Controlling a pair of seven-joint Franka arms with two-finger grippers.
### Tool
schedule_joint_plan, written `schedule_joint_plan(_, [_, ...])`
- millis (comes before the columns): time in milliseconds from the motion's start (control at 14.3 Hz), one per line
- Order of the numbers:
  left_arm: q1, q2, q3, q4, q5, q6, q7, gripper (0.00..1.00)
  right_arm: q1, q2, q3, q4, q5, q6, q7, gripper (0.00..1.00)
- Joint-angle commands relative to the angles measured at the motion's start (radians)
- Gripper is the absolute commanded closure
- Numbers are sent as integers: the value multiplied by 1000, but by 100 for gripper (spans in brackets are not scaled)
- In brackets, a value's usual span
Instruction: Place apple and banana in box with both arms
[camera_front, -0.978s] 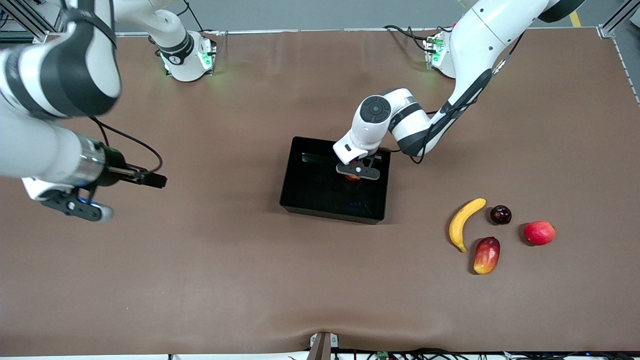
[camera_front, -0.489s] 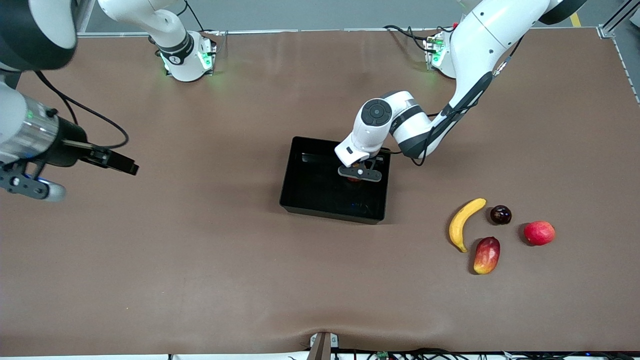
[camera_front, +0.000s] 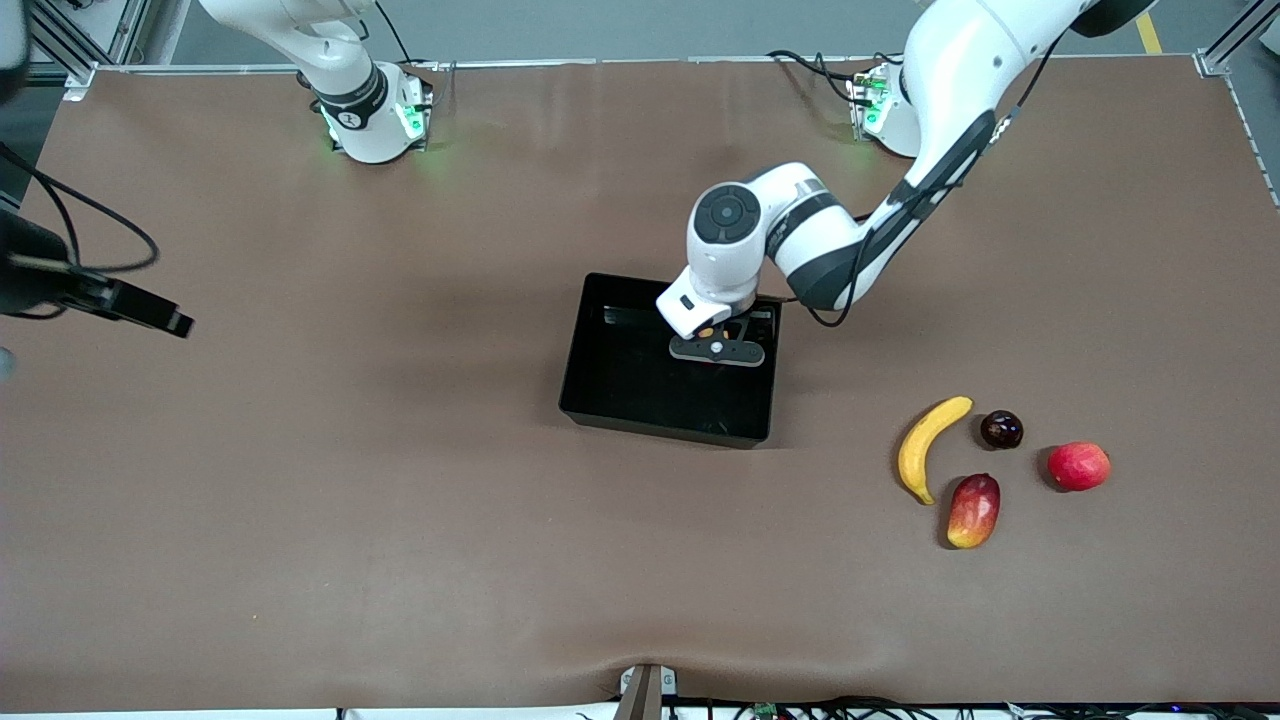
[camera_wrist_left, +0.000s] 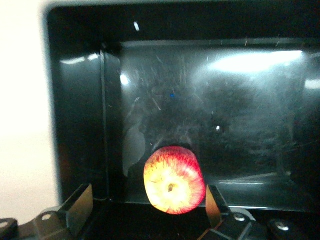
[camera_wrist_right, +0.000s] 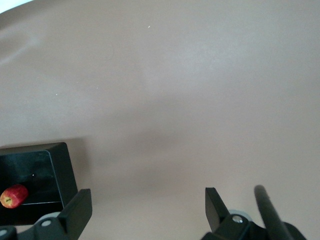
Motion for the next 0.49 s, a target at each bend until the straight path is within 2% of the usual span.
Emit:
schedule_joint_plan(0, [18, -30, -13, 100, 6, -123, -9, 0, -81, -196, 71, -280, -21, 101, -41, 0])
schedule_joint_plan(210, [84, -42, -15, 141, -15, -167, 4, 0, -80, -237, 74, -316, -53, 44, -40, 0])
schedule_joint_plan(419, [165, -45, -16, 141, -18, -166, 152, 0, -85, -238, 50, -301, -65, 45, -52, 0])
